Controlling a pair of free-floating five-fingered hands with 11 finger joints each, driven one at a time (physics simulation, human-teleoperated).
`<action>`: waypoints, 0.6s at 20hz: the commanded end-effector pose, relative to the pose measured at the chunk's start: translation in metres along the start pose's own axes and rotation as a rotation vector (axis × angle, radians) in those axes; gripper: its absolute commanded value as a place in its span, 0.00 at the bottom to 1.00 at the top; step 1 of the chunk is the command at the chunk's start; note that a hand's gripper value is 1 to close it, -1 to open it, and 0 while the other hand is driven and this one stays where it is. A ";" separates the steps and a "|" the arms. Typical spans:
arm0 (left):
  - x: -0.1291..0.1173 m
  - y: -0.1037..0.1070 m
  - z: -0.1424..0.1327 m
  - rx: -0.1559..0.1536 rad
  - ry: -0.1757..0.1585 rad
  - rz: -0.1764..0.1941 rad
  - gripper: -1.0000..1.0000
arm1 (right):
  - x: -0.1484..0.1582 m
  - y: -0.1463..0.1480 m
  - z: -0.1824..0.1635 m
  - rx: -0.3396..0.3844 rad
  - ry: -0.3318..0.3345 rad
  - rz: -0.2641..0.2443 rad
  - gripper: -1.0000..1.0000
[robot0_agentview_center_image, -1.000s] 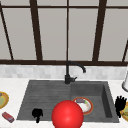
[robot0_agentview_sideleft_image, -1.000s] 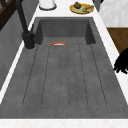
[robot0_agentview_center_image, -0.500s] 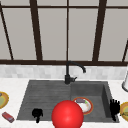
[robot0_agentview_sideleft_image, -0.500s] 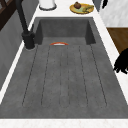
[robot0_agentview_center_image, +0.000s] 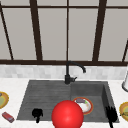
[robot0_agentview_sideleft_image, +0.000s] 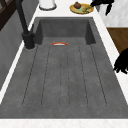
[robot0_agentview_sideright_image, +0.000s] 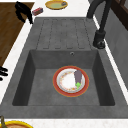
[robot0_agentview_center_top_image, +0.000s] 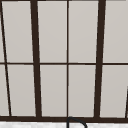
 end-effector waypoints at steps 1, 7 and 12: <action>0.000 0.000 0.000 0.000 0.000 0.000 0.50 | 0.006 0.017 0.023 0.038 -0.037 -0.023 0.00; 0.000 0.000 0.000 0.000 0.000 0.000 0.50 | 0.007 0.023 0.022 0.042 -0.069 -0.001 0.00; 0.000 0.000 0.000 0.000 0.000 0.000 0.50 | 0.043 0.025 0.024 0.104 -0.034 0.006 0.00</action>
